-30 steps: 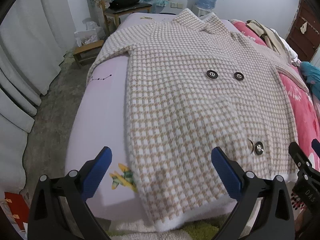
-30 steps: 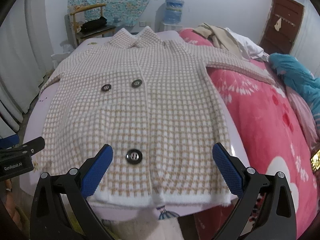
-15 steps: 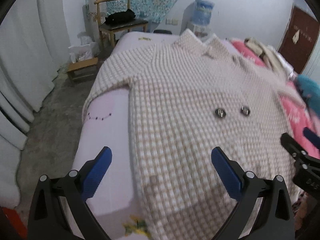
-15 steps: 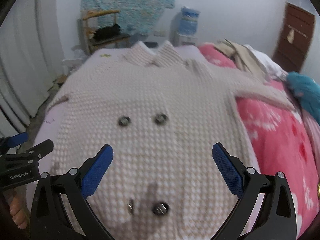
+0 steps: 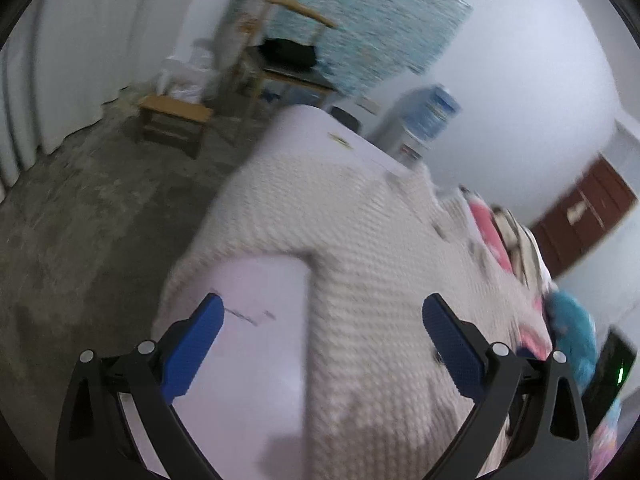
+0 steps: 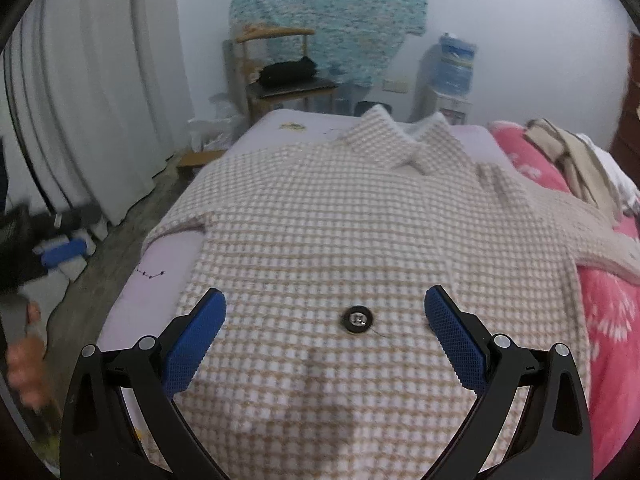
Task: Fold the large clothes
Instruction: 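Reach the left tool to the coat sleeve and grasp its cuff, then lift the sleeve with the left tool and fold it across the coat front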
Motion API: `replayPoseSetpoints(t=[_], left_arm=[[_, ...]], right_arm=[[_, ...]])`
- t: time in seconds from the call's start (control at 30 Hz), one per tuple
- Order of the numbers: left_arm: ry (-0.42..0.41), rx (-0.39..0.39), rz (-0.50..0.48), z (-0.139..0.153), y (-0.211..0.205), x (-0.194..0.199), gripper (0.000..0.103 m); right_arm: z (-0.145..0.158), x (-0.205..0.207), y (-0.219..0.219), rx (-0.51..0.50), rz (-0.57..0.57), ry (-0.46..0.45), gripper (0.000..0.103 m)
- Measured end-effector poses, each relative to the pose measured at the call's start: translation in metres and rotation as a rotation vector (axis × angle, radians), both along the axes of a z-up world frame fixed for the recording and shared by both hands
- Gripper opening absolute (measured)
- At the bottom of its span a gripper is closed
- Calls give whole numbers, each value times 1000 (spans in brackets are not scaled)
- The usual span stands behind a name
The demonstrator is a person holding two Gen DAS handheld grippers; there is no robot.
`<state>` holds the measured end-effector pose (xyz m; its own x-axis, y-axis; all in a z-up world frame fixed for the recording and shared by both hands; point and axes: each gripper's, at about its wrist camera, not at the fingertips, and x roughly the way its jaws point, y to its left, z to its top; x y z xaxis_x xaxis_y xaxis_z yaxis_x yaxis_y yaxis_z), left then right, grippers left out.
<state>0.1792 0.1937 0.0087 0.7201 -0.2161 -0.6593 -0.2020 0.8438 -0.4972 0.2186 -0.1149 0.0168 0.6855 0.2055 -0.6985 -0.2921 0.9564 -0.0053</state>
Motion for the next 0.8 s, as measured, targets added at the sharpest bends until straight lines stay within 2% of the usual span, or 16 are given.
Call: replayPoseSetpoints(t=[0.03, 0.07, 0.13, 0.23, 0.27, 0.4, 0.47, 0.57, 0.63, 0.8], left_arm=[[17, -15, 28, -4, 10, 4, 98], [54, -54, 72, -11, 28, 13, 98], [101, -136, 99, -25, 51, 25, 98], [190, -336, 149, -60, 83, 45, 98], [213, -378, 159, -70, 90, 49, 98], [313, -677, 236, -129, 110, 61, 97], [349, -762, 279, -149, 112, 62, 97], [371, -820, 330, -167, 117, 62, 96], [385, -900, 361, -181, 120, 62, 96], [369, -1089, 431, -218, 137, 65, 96]], right_arm=[[-1, 0, 1, 2, 4, 2, 95], [-3, 2, 2, 4, 7, 6, 95], [-10, 6, 3, -6, 0, 18, 95], [-18, 10, 1, -12, -5, 44, 95], [-21, 11, -1, -11, -9, 52, 95], [-26, 16, -8, -22, -28, 68, 95], [-28, 17, -11, -24, -37, 73, 95], [-30, 20, -15, -35, -51, 79, 95], [-32, 23, -16, -36, -56, 87, 95], [-37, 26, -16, -30, -58, 106, 95]])
